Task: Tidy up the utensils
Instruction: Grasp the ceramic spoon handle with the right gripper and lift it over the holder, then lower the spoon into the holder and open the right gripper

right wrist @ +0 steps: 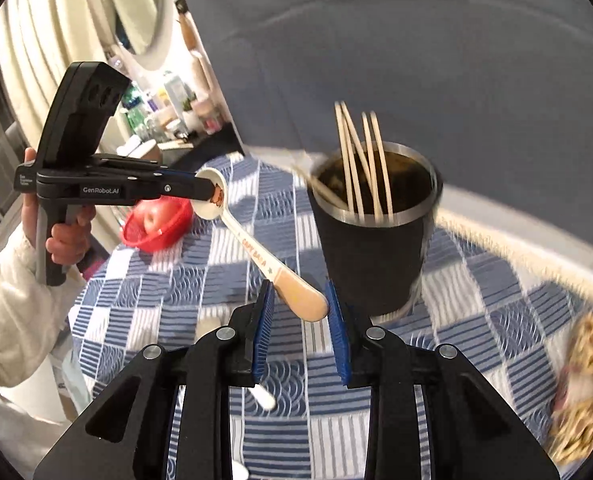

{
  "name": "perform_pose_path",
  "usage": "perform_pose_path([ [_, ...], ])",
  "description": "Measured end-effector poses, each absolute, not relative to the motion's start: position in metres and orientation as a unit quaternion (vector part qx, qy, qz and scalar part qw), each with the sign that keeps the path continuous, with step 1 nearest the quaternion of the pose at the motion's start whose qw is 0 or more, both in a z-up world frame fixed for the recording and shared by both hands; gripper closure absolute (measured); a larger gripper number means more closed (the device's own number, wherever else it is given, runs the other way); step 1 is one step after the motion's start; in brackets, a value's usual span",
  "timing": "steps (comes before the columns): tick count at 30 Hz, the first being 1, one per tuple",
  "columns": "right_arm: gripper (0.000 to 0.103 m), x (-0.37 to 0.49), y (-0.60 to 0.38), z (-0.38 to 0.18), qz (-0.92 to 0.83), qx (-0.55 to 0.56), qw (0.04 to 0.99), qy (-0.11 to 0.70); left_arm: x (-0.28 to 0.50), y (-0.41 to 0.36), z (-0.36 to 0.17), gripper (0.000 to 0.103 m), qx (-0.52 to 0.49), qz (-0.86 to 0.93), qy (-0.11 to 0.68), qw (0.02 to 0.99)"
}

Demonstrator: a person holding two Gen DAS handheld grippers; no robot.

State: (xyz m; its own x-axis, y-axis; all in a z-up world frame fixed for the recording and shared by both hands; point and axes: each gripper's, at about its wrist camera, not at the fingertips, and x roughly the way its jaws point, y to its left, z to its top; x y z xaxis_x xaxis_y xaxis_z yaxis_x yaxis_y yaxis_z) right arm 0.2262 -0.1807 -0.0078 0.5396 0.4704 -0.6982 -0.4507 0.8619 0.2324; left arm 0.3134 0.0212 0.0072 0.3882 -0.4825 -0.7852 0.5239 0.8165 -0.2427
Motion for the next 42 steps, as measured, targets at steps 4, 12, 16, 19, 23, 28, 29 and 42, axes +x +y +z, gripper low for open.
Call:
perform_pose_path([
  [4, 0.078, 0.243, -0.181, 0.012, 0.275, 0.005, 0.880, 0.387, 0.320, 0.019, 0.038, 0.096, 0.036, -0.280, 0.449, 0.848],
  [12, 0.078, 0.271, -0.184, 0.031, 0.294, 0.000, 0.882, 0.368, 0.334, 0.007, 0.075, 0.096, 0.070, -0.247, 0.441, 0.860],
  [16, 0.077, 0.284, -0.187, 0.032, 0.296, 0.000, 0.884, 0.361, 0.339, -0.001, 0.089, 0.096, 0.091, -0.241, 0.430, 0.865],
  [19, 0.077, 0.294, -0.190, 0.029, 0.293, 0.003, 0.886, 0.359, 0.344, -0.008, 0.097, 0.095, 0.099, -0.241, 0.427, 0.866],
  [23, 0.055, 0.304, -0.192, 0.020, 0.247, -0.011, 0.899, 0.362, 0.350, -0.031, 0.103, 0.095, 0.128, -0.244, 0.423, 0.863],
  [28, 0.031, 0.294, -0.218, 0.009, 0.206, 0.010, 0.911, 0.358, 0.350, -0.062, 0.102, 0.036, 0.154, -0.245, 0.410, 0.865],
  [29, 0.029, 0.291, -0.223, 0.007, 0.203, 0.014, 0.911, 0.359, 0.349, -0.066, 0.101, 0.035, 0.152, -0.250, 0.410, 0.864],
  [42, 0.018, 0.262, -0.249, -0.002, 0.184, 0.008, 0.907, 0.379, 0.332, -0.043, 0.070, 0.007, 0.133, -0.182, 0.433, 0.873],
])
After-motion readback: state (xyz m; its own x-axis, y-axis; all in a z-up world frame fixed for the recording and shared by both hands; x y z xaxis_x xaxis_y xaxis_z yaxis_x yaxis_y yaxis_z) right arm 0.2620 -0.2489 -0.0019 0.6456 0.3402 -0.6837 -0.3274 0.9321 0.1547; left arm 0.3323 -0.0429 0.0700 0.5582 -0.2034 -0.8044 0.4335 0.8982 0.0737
